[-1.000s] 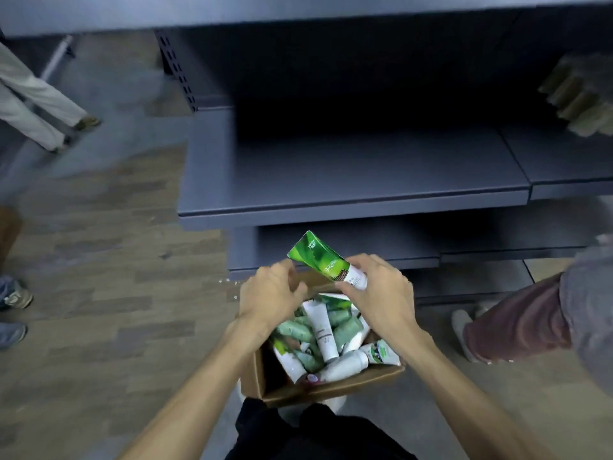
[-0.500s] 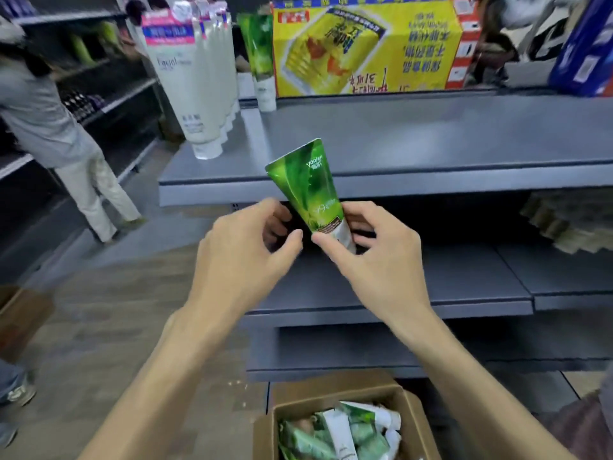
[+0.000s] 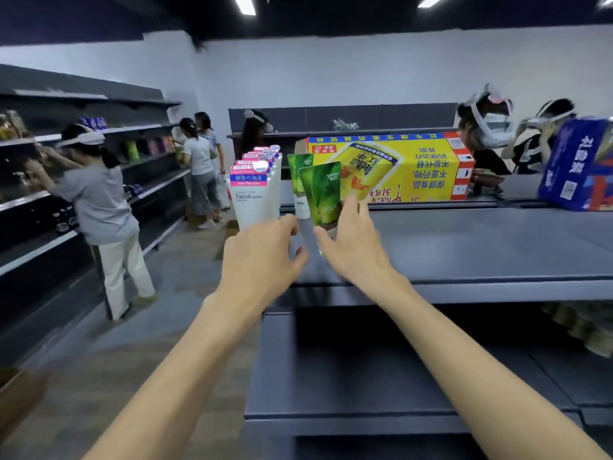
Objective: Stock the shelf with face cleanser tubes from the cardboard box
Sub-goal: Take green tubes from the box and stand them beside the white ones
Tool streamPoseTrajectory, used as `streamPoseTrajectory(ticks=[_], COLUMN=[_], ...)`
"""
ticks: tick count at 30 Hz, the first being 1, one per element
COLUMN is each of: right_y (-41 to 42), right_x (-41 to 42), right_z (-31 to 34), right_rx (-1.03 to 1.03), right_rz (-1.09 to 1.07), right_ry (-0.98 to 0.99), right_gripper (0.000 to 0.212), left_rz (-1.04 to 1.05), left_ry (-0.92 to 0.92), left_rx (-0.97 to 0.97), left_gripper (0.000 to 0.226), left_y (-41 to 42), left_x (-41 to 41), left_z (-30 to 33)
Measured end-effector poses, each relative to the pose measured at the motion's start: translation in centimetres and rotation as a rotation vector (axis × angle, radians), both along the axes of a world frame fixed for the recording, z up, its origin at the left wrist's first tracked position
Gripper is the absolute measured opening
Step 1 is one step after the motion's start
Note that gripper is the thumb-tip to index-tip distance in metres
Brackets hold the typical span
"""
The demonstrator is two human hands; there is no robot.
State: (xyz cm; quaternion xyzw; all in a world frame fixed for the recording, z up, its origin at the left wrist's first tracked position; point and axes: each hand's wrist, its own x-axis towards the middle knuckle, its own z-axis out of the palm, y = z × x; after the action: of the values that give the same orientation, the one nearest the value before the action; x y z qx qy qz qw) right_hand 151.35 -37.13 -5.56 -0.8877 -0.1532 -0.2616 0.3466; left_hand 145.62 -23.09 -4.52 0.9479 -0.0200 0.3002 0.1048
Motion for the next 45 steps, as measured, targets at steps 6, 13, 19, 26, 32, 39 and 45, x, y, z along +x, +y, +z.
streamPoseTrajectory(ticks=[6,13,19,26,32,39,45], right_y=[2.2,4.0,5.3,6.2,6.8,7.4,7.6], right_x=[2.8,5.2,7.8,10.7,12.7,14.2,15.1], right_z=[-1.1,-1.6,-1.1,-0.3,-0.3,-0.4,-0.5], right_rx=[0.021,0.062,0.048,0.057,0.087,0.135,0.148], right_rz=[-0.005,-0.015,-0.006,0.007,-0.021,-0.055,-0.064], right_ry=[0.145,0.148,0.174,0.203,0.204,0.21,0.211], right_gripper=[0.05,0.041,0.044,0.052,0.052,0.051,0.053], left_rz=[0.0,-0.013,-0.019,-0.015,-0.015,0.0,0.013], left_ry=[-0.023,-0.034,-0.039,-0.031,-0.044,-0.055,-0.057], left_rx=[0.027,0.025,-0.008,-0.042,-0.059,-0.128,-0.135], left_gripper=[0.024,0.023,0.022,0.021,0.02,0.018,0.019], left_y=[1.3,1.9,1.9,2.2,2.3,3.2,3.5], left_x=[1.7,3.1,3.3,3.6,3.7,3.4,3.3], left_z=[-1.2,-1.8,-2.4,-2.5,-2.8,-2.8,-2.5])
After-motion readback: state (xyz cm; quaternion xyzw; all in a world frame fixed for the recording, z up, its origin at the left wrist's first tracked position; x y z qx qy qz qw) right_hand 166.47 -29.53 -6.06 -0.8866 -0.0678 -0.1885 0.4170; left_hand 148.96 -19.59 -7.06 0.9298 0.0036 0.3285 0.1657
